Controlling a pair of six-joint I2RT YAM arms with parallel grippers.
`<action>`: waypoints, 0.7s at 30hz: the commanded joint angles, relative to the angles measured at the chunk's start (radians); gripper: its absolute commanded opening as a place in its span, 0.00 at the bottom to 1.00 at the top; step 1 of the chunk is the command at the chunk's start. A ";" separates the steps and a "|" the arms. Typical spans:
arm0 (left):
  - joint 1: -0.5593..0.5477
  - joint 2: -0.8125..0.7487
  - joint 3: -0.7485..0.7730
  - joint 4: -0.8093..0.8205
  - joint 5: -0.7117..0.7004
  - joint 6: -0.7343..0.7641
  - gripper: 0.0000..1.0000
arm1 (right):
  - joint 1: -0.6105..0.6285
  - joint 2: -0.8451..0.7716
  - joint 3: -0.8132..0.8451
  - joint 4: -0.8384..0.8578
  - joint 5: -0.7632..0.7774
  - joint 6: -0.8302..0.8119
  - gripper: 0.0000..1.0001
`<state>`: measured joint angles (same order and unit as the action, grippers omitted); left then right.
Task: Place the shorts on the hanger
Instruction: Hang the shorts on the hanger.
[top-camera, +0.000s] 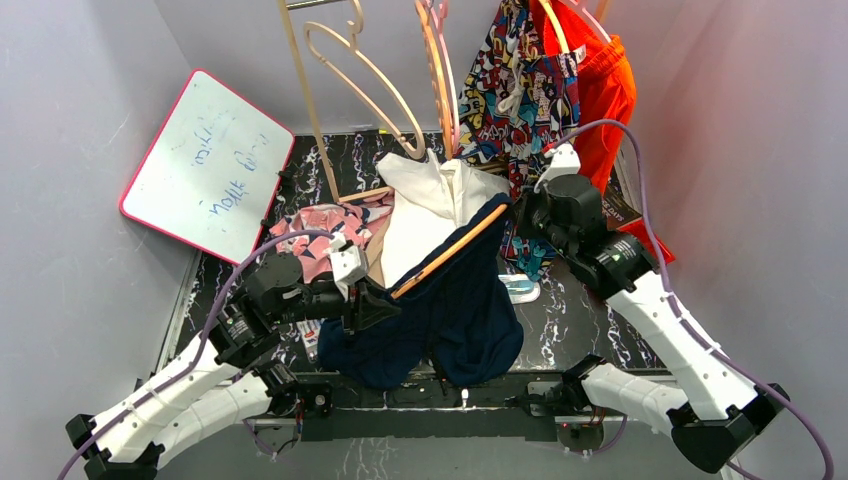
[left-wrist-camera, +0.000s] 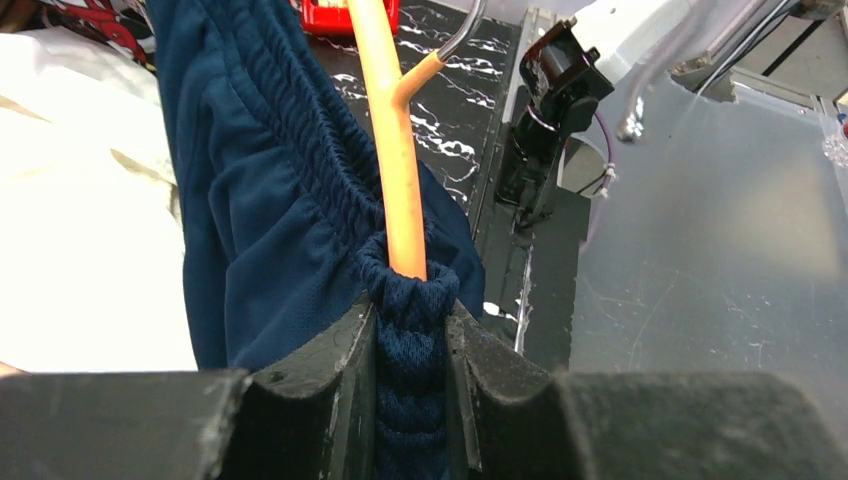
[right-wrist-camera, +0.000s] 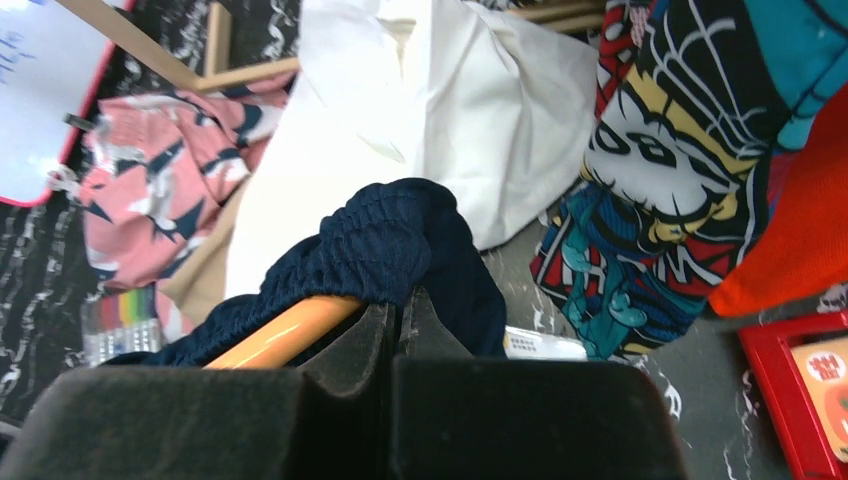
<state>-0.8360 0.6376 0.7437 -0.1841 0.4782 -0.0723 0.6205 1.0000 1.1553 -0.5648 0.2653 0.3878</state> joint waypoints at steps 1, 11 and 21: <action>-0.001 0.047 -0.006 0.096 -0.024 0.004 0.00 | 0.040 -0.030 0.011 0.164 -0.316 0.017 0.00; 0.000 -0.008 -0.021 0.073 -0.073 0.018 0.00 | 0.039 -0.089 -0.008 0.067 -0.156 -0.012 0.00; 0.000 -0.129 -0.018 -0.029 -0.151 0.031 0.00 | 0.040 -0.184 -0.034 -0.012 -0.191 -0.061 0.19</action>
<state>-0.8410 0.5339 0.7113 -0.2470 0.4072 -0.0498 0.6334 0.8459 1.1095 -0.5720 0.1776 0.3336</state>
